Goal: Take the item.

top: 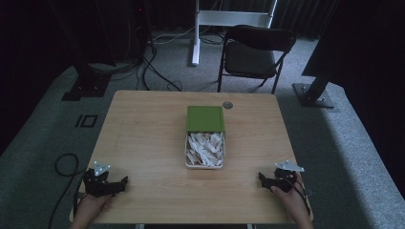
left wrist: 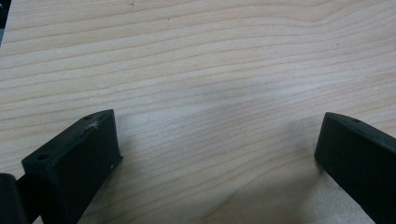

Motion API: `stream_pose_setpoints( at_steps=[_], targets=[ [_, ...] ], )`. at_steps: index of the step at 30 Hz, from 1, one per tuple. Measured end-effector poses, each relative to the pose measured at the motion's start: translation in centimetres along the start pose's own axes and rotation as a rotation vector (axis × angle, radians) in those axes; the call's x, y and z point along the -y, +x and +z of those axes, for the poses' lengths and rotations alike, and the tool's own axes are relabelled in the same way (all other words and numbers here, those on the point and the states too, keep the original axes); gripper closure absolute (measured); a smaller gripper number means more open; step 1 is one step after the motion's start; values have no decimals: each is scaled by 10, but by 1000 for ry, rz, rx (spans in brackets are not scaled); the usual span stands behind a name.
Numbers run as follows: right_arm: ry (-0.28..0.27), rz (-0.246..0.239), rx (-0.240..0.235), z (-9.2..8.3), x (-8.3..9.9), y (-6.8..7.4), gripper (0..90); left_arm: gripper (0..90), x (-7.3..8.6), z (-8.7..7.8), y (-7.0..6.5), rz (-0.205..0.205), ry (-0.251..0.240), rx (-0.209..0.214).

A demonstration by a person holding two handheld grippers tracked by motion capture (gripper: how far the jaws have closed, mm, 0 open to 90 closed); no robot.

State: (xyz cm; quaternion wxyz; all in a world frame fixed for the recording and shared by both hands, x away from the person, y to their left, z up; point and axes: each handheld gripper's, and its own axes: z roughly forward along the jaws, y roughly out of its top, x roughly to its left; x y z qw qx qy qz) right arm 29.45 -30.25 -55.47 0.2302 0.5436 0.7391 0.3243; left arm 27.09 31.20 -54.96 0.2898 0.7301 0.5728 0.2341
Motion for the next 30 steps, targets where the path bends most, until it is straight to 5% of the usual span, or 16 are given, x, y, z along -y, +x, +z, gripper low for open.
stream_pose_setpoints(
  at_steps=[30],
  targets=[
    [12,-9,-11,-1,-3,5,151,7,0,0,0,3,3,-3]
  ],
)
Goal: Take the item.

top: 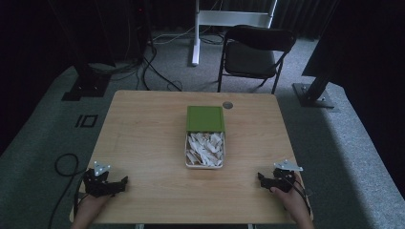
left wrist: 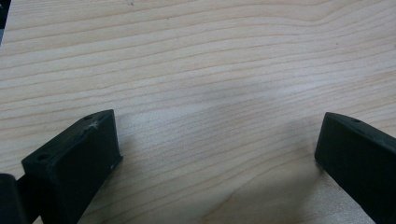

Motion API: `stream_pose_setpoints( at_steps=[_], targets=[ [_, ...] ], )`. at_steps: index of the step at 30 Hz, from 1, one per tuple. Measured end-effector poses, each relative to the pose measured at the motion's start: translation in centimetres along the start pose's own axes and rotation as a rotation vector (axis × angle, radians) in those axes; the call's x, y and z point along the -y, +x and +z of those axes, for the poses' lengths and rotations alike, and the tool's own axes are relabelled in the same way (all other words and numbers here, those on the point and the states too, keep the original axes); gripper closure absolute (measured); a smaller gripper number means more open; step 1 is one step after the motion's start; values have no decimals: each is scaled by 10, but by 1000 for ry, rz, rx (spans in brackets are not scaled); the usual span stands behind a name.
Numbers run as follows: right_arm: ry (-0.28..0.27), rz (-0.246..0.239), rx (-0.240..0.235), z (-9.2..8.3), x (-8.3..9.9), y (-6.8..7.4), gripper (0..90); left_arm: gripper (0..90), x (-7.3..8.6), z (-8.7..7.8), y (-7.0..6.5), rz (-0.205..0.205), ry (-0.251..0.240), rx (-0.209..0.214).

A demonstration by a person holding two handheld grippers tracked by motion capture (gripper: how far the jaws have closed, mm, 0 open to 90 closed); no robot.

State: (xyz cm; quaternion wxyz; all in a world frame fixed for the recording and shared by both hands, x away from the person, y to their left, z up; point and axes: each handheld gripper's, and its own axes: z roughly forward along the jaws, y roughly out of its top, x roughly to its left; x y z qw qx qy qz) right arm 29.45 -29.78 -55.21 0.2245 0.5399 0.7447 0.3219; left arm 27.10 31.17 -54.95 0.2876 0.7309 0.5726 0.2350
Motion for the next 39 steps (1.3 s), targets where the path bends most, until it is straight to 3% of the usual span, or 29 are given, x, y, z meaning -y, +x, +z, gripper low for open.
stream_pose_setpoints(
  at_steps=[5,14,20,28,39],
  targets=[
    [-10,-17,-10,-1,-8,8,162,7,0,0,0,0,0,0],
    [-67,-41,-70,-11,-39,24,162,7,0,0,0,-2,-2,0],
    [-107,-34,-94,-17,-54,31,162,7,0,0,0,-2,-1,0],
    [-147,-106,-102,-28,-79,42,191,7,0,0,0,-2,0,0],
    [-202,-202,-207,-36,-111,75,204,7,0,0,0,-1,0,0]
  ],
)
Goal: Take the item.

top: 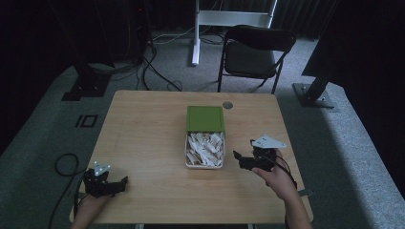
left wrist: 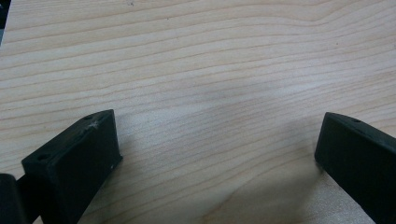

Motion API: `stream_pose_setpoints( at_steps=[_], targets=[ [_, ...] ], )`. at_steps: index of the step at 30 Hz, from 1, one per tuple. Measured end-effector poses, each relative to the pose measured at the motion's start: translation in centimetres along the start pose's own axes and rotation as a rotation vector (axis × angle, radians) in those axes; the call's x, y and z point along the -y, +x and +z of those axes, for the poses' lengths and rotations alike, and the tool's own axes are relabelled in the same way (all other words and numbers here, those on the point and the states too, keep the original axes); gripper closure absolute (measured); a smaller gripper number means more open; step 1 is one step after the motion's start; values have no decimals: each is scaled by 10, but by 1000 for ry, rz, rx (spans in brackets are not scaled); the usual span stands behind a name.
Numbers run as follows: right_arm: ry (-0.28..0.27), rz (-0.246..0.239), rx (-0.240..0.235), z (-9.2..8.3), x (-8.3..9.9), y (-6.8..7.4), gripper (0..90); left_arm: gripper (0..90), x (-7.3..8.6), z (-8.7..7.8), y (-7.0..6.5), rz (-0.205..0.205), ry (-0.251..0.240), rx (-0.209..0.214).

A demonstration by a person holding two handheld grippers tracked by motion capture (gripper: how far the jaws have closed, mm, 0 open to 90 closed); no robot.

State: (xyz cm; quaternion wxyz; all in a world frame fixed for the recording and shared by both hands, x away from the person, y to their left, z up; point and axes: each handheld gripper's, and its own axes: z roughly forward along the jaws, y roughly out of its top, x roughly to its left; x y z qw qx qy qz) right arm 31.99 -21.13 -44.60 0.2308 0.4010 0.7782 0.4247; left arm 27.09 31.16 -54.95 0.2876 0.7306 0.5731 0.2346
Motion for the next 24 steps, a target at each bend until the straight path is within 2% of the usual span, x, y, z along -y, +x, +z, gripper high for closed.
stream_pose_setpoints(
  at_steps=[5,7,8,10,15,18,22,24],
  targets=[
    [2,-63,-48,10,-13,14,240,7,0,0,0,-1,-1,0],
    [6,-72,-58,12,-14,16,249,7,0,0,0,-1,-1,0],
    [10,-92,-84,17,-18,20,290,7,0,0,0,-1,0,0],
    [17,-103,-102,22,-22,22,336,7,0,0,0,-1,-1,0],
    [31,-136,-146,33,-31,30,398,7,0,0,0,0,0,0],
    [36,-165,-164,40,-36,36,429,7,0,0,0,0,-1,0],
    [64,-174,-175,50,-40,43,459,7,0,0,0,3,1,0],
    [77,-182,-177,55,-41,46,502,7,0,0,0,3,1,0]
  ],
)
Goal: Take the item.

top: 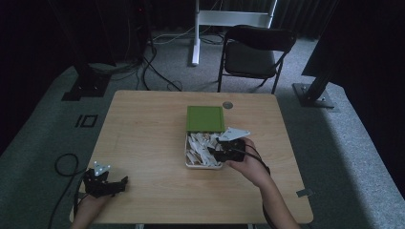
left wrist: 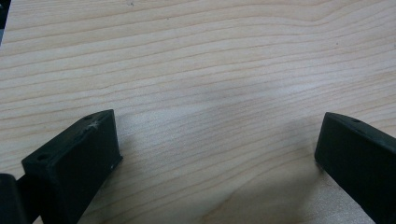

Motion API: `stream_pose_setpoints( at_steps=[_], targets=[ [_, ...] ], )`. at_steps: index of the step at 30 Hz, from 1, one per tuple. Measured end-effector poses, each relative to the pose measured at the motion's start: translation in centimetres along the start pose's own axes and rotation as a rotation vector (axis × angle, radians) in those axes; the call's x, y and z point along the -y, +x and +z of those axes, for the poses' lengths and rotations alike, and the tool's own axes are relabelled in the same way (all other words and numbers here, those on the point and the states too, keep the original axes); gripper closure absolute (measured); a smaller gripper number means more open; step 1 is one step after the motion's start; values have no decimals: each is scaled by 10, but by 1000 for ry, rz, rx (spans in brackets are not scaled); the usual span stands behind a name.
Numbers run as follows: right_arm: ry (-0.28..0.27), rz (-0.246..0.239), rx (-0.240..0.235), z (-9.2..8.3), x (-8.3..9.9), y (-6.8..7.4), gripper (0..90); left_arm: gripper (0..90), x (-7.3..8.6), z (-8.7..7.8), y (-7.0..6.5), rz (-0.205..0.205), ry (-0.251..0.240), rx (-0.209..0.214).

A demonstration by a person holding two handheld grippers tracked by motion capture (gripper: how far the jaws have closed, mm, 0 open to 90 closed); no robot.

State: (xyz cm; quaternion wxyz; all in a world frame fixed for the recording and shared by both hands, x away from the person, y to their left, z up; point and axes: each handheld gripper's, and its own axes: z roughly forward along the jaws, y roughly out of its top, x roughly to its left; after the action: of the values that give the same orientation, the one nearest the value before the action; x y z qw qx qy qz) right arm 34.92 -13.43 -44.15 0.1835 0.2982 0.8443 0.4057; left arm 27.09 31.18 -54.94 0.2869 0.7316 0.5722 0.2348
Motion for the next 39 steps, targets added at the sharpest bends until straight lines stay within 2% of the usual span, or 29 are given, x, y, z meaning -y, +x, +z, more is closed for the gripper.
stream_pose_setpoints(
  at_steps=[5,6,12,15,19,24,28,29,32,35,39],
  targets=[
    [10,6,-1,10,-4,3,512,7,0,0,0,-2,-1,0],
    [20,23,-6,14,-5,4,518,7,0,0,0,-2,-2,0],
    [55,19,19,24,-5,4,556,7,0,0,0,-2,-2,0],
    [64,21,8,29,-6,5,569,7,0,0,0,-3,-2,0],
    [87,7,14,34,-6,8,588,7,0,0,0,-3,-2,0],
    [119,-40,59,40,-8,10,619,7,0,0,0,-3,-2,0],
    [128,-58,76,43,-8,12,625,7,0,0,0,-3,-2,0],
    [136,-76,90,43,-7,13,632,7,0,0,0,-3,-1,0],
    [147,-90,94,44,-6,14,634,7,0,0,0,-4,-2,0],
    [158,-83,93,44,-7,13,637,7,0,0,0,-3,-2,0],
    [210,-122,139,48,-7,15,715,7,0,0,0,-3,-2,0]
  ],
)
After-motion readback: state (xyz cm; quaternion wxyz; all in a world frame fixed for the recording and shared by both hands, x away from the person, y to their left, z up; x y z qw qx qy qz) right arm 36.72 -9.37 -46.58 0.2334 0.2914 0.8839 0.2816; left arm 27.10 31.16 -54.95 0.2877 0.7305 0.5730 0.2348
